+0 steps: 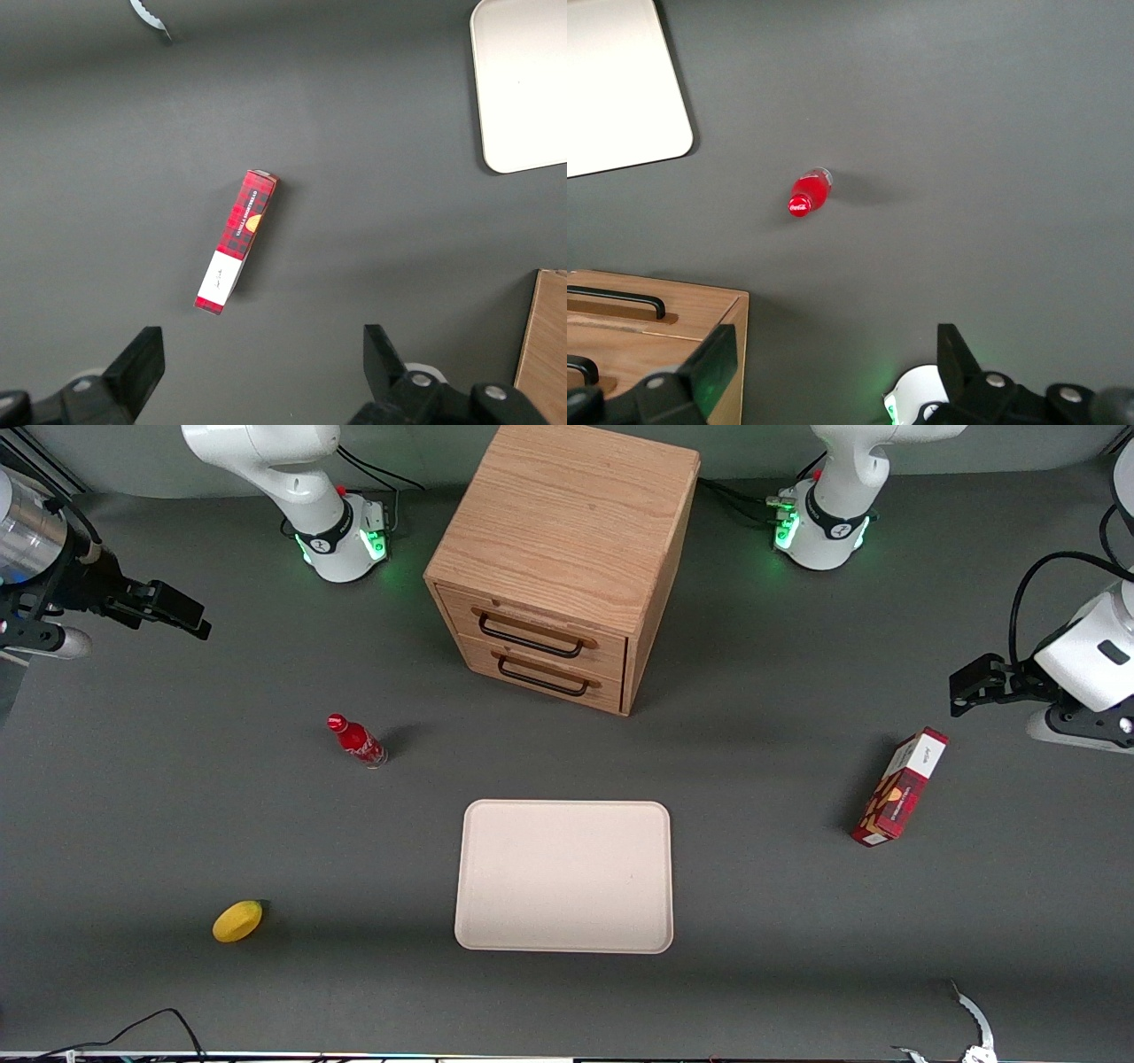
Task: Place coke bottle on tray
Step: 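Move the right gripper down toward the red Coca-Cola bottle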
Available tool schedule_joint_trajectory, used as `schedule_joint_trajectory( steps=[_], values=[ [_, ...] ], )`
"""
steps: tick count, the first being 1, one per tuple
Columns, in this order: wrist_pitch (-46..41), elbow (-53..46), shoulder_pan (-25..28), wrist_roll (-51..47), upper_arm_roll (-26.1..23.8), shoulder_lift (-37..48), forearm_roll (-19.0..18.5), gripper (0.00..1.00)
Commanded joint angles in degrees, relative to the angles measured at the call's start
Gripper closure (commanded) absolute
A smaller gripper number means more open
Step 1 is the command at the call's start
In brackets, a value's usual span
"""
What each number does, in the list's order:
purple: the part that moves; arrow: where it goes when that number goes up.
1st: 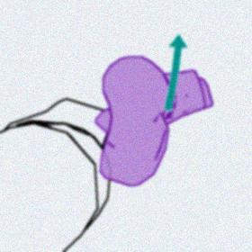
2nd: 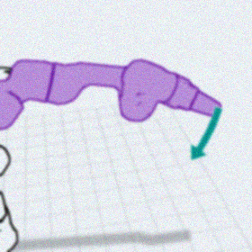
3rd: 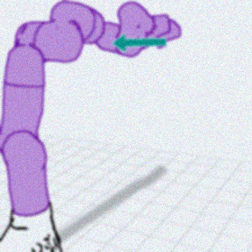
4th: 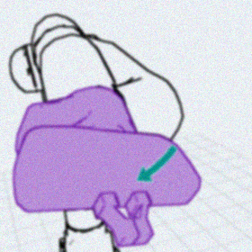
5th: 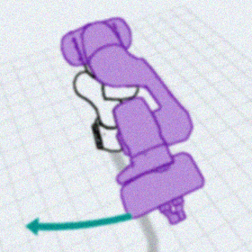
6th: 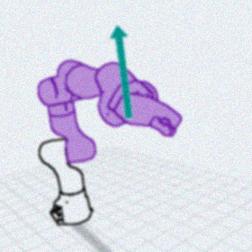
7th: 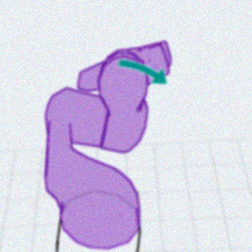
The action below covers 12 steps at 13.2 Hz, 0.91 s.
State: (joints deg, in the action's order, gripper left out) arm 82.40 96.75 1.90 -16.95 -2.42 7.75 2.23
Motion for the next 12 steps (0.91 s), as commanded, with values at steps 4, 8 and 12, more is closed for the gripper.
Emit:
schedule_joint_trajectory(
  steps=[4, 8, 12],
  values=[
    [-2.2, -1.4, 0.4, -0.5, -0.5, -1.7, 0.8, 0.00],
    [15.7, 14.2, 0.5, -1.1, -4.5, -1.4, 1.3, 0.00],
    [38.4, 29.4, 0.5, -5.5, -8.4, -5.1, 1.2, 0.00]
  ],
)
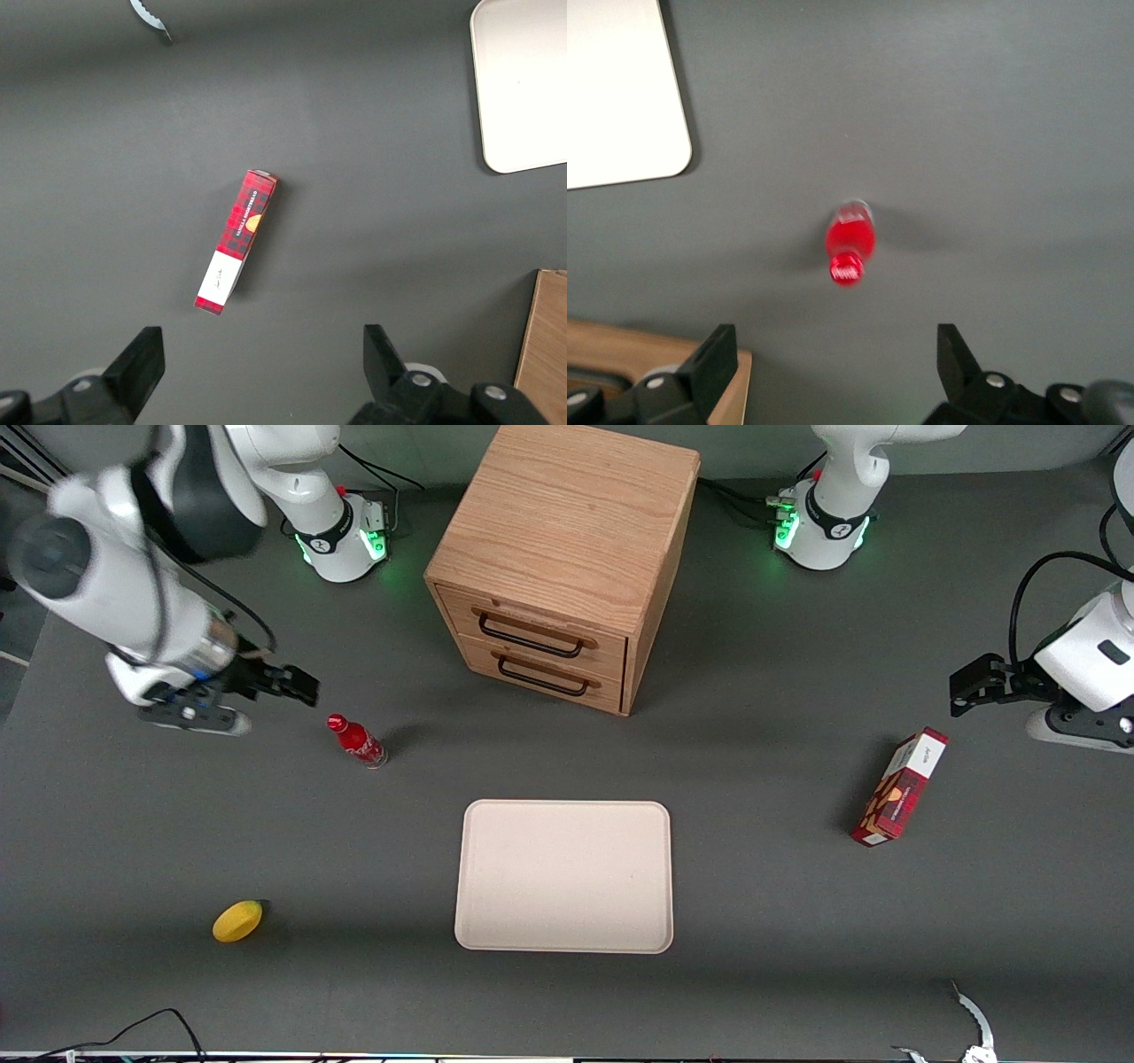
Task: Place coke bottle on tray
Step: 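Move the right gripper down toward the red Coca-Cola bottle, then close the right gripper around the bottle's body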
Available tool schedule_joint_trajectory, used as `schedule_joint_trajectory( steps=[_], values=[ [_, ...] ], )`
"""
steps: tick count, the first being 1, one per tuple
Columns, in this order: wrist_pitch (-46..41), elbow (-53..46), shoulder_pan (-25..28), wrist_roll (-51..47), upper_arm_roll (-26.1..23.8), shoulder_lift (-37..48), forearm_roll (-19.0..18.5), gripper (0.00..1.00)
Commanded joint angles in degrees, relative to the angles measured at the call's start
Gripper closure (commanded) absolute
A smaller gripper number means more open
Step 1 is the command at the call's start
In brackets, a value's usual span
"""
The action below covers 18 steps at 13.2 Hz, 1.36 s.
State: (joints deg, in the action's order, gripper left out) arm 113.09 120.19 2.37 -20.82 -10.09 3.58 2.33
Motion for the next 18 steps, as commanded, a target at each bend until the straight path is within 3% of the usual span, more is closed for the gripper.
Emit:
schedule_joint_trajectory(
  steps=[1, 5, 6, 7, 8, 9, 18],
  values=[
    [11.2, 7.3, 0.0, -2.0, -0.8, -3.6, 0.9, 0.00],
    [17.8, 10.1, -0.1, -3.6, -0.9, -7.6, -1.7, 0.00],
    [18.6, 10.8, -0.1, -3.6, -0.9, -7.5, -1.7, 0.06],
    [18.8, 11.1, -0.1, -3.6, -0.9, -7.5, -1.8, 0.35],
    [18.8, 11.1, 0.0, -3.6, -0.9, -7.6, -1.8, 0.81],
    [18.7, 11.1, 0.1, -3.5, -1.0, -7.6, -1.9, 1.00],
    [13.1, 9.5, 0.4, -2.7, -1.2, -5.0, -2.1, 1.00]
  ],
)
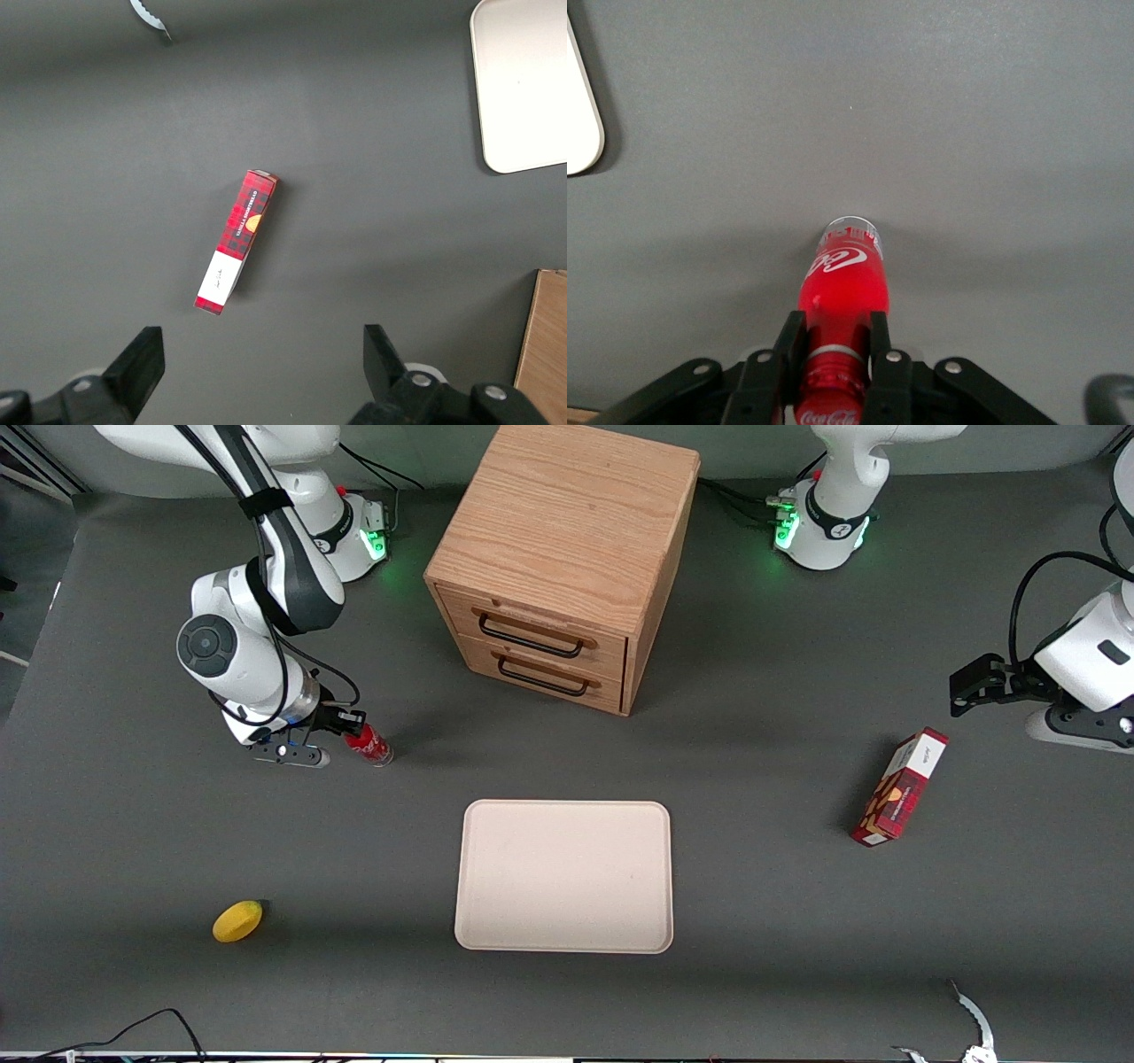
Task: Place coke bottle on tray
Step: 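Close the right gripper around the bottle's body, then lift the bottle and carry it over the cream tray's rim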
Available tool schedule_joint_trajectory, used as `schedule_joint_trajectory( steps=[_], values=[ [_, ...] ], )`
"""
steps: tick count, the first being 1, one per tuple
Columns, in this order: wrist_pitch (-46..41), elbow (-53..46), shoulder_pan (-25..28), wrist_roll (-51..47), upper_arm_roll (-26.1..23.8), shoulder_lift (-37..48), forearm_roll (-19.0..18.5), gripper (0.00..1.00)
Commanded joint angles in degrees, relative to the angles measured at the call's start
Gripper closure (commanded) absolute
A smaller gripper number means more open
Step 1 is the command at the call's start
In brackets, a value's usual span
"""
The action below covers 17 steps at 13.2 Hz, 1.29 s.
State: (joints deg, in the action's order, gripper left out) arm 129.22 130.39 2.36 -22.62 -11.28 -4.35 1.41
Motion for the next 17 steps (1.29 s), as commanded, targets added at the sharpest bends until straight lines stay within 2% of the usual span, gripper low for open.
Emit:
schedule_joint_trajectory(
  steps=[1, 4, 7, 9, 11, 14, 17],
  values=[
    [-7.0, -3.9, 0.4, -0.8, -0.1, 3.4, -1.1, 1.00],
    [-22.2, -19.4, 0.4, -0.5, -0.3, 2.9, -0.9, 1.00],
    [-26.6, -34.1, 1.6, -1.3, -1.9, -1.3, -0.3, 1.00],
    [-32.0, -49.0, 1.6, -4.3, -3.3, -10.7, 1.0, 1.00],
    [-36.3, -64.4, 3.2, -11.3, -5.4, -22.0, 0.8, 1.00],
    [-32.9, -77.1, 6.7, -20.0, -6.3, -35.3, 0.0, 1.00],
    [-18.9, -78.5, 9.1, -27.1, -6.0, -44.1, -4.3, 1.00]
  ],
)
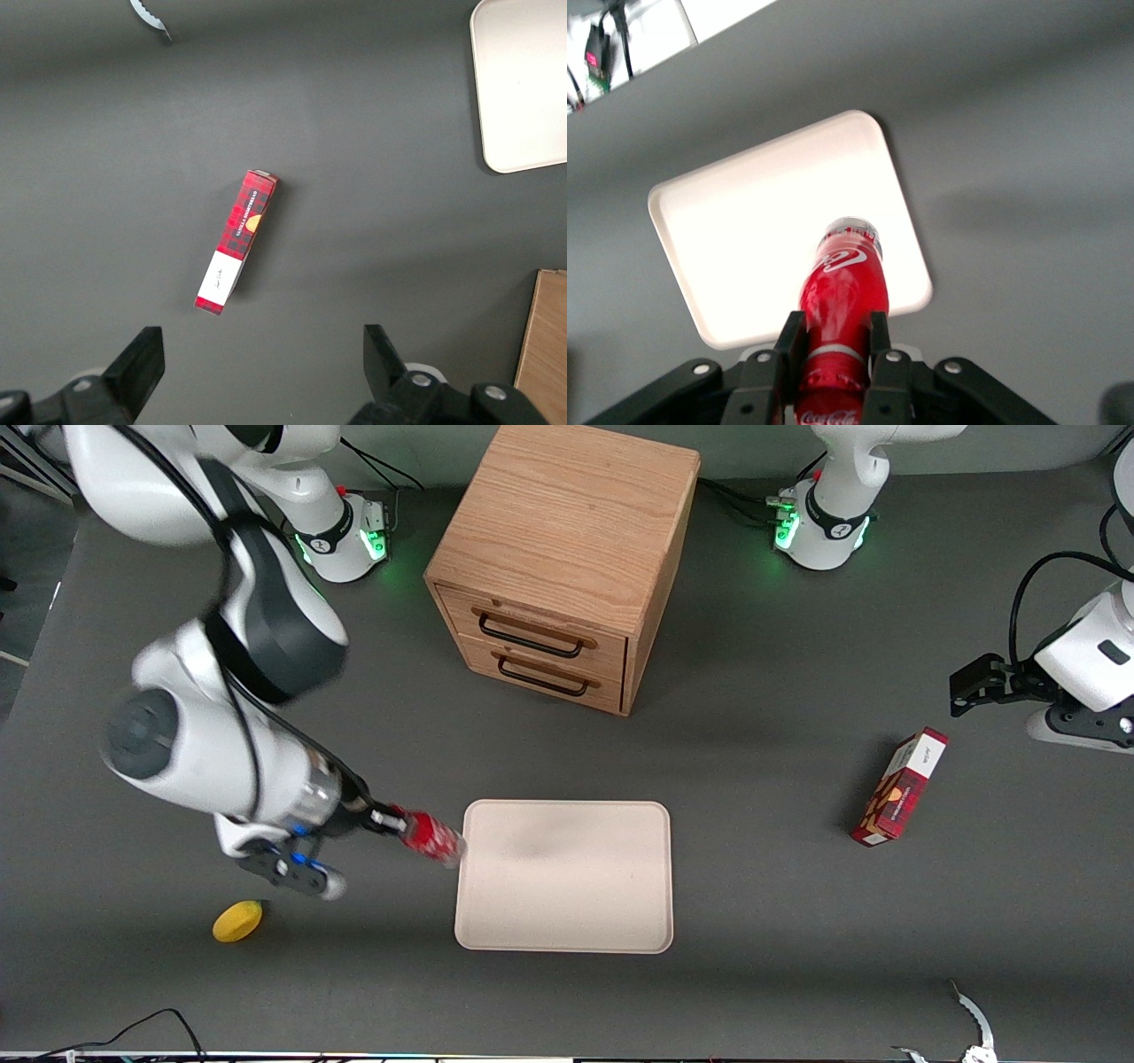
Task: Place coke bottle on tray
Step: 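Lift the bottle and carry it over the cream tray's rim, then lower the bottle upright onto the tray and open the right gripper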
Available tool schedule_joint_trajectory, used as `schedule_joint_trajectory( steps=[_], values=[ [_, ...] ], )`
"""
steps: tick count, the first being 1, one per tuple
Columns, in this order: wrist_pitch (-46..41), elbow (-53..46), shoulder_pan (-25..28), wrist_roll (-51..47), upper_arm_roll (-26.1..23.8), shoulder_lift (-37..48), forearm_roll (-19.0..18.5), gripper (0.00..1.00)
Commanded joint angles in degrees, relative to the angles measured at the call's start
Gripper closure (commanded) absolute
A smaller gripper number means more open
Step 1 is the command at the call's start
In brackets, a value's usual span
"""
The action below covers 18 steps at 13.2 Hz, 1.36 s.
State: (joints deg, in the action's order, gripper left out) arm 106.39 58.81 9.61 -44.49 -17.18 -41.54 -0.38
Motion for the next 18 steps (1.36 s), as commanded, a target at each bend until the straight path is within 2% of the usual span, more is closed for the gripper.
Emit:
schedule_joint_trajectory(
  steps=[1, 5, 8, 14, 15, 16, 18],
  values=[
    [6.9, -7.0, 2.0, -6.1, 0.0, -8.9, -2.7, 1.00],
    [8.5, -6.6, 2.8, -7.9, 0.1, -11.5, -5.8, 1.00],
    [8.4, -5.1, 2.8, -8.0, -0.1, -12.1, -10.1, 1.00],
    [9.4, -4.7, 3.2, -10.6, -0.4, -13.5, -10.1, 1.00],
    [10.1, -4.7, 3.2, -10.6, -0.4, -13.7, -10.1, 0.74],
    [10.2, -4.8, 3.1, -10.2, -0.4, -13.7, -10.1, 0.03],
    [9.7, -4.8, 3.1, -10.2, -0.5, -12.9, -10.3, 0.00]
  ],
)
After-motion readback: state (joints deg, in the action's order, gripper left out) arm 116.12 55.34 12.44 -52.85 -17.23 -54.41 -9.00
